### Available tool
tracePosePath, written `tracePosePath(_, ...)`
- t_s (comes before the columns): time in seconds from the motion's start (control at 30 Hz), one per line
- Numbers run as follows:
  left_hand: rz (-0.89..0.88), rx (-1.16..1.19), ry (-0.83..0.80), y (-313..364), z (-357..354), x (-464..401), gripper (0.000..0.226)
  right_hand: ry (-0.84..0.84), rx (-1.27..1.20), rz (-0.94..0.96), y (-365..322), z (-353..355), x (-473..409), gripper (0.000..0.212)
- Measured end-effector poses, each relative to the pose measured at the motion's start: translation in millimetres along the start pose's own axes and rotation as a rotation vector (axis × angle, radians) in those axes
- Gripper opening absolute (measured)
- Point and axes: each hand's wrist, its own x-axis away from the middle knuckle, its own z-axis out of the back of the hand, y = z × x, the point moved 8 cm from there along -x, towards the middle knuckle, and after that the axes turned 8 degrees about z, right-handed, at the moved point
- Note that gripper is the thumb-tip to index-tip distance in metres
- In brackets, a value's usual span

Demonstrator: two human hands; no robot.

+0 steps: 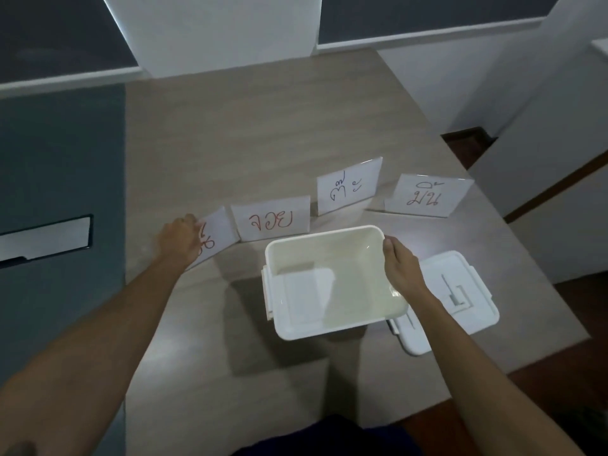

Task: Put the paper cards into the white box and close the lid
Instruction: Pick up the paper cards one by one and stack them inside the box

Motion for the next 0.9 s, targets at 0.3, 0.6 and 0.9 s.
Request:
tracePosePath(0.3,0.135,0.049,0.311,-25,29,35,0.025,-0.044,-0.054,0.068,-10,-20,-3,0.035)
tracePosePath(0.6,0.088,0.109,0.662,12,114,103,0.021,-0.103,-0.057,0.143,-25,-37,-20,0.034)
tracePosePath(0.9,-0.203,0.152,0.601,134,131,181,0.022,-0.138,-0.148,0.114,-24,-43,-23,0.037)
